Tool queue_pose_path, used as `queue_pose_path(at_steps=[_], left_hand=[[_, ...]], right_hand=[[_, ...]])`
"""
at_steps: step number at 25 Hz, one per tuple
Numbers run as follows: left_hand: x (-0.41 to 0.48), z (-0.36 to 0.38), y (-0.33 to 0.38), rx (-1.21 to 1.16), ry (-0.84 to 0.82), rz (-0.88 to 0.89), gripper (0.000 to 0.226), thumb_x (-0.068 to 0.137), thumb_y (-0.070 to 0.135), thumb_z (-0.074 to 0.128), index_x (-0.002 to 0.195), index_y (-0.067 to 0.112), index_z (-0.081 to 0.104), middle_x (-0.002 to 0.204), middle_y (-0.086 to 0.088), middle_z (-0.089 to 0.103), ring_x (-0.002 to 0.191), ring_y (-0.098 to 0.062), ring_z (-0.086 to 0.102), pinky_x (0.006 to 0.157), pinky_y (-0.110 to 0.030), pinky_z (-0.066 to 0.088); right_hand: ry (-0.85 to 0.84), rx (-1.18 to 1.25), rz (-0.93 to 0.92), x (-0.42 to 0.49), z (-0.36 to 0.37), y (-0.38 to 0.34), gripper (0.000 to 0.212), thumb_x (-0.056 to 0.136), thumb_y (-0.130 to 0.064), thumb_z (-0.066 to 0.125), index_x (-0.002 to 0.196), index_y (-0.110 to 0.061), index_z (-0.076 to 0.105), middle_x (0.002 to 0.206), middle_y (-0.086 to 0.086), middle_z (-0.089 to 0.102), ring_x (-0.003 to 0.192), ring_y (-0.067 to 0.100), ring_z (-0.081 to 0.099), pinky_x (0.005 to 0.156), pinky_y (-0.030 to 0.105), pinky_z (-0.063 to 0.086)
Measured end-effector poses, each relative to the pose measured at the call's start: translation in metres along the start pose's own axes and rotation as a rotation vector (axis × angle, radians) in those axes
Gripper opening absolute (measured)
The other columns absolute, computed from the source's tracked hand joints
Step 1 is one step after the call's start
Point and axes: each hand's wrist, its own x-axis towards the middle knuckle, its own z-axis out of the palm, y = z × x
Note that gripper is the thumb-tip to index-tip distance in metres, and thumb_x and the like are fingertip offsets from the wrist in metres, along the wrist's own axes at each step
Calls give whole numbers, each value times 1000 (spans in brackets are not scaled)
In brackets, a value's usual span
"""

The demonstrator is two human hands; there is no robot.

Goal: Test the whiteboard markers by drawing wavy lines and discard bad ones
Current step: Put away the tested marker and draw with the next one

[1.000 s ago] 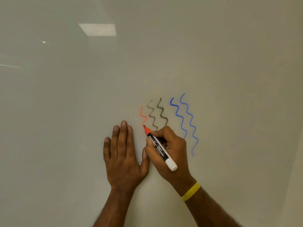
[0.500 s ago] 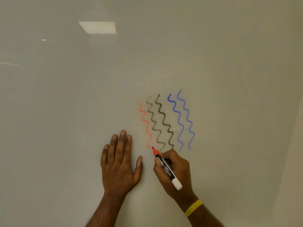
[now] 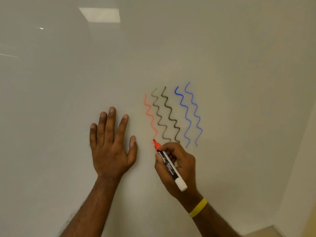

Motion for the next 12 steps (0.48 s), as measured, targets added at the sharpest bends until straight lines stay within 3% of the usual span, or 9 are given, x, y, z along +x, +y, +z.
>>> queue_pose_path(at_steps=[3, 6, 9, 12], left_hand=[[2, -1, 0, -1, 2, -1, 62, 92, 42, 45, 148, 14, 40, 158, -14, 28, 149, -30, 20, 121, -50, 16], [0, -1, -1, -1, -9, 4, 64, 92, 44, 44, 149, 15, 37, 158, -15, 28, 149, -31, 20, 121, -50, 15], [0, -1, -2, 1, -18, 9, 67, 90, 45, 45, 149, 16, 35, 158, -15, 28, 149, -31, 20, 121, -49, 14], [0, 0, -1, -1, -7, 0, 64, 91, 45, 44, 148, 15, 38, 158, -14, 28, 149, -30, 20, 121, -49, 14]], right_hand=[[-81, -39, -125, 33, 11, -12, 19, 85, -17, 67, 102, -9, 70, 87, -6, 66, 71, 7, 59, 65, 18, 47], [-104, -38, -148, 64, 21, -24, 23, 87, -18, 66, 108, -8, 70, 92, -4, 69, 72, 12, 62, 62, 27, 53], [-71, -129, -217, 80, 27, -29, 32, 86, -23, 66, 116, -11, 68, 94, -7, 67, 68, 13, 60, 60, 29, 54], [5, -157, -153, 86, 29, -25, 34, 88, -29, 61, 117, -13, 67, 96, -4, 68, 77, 12, 62, 68, 32, 56]])
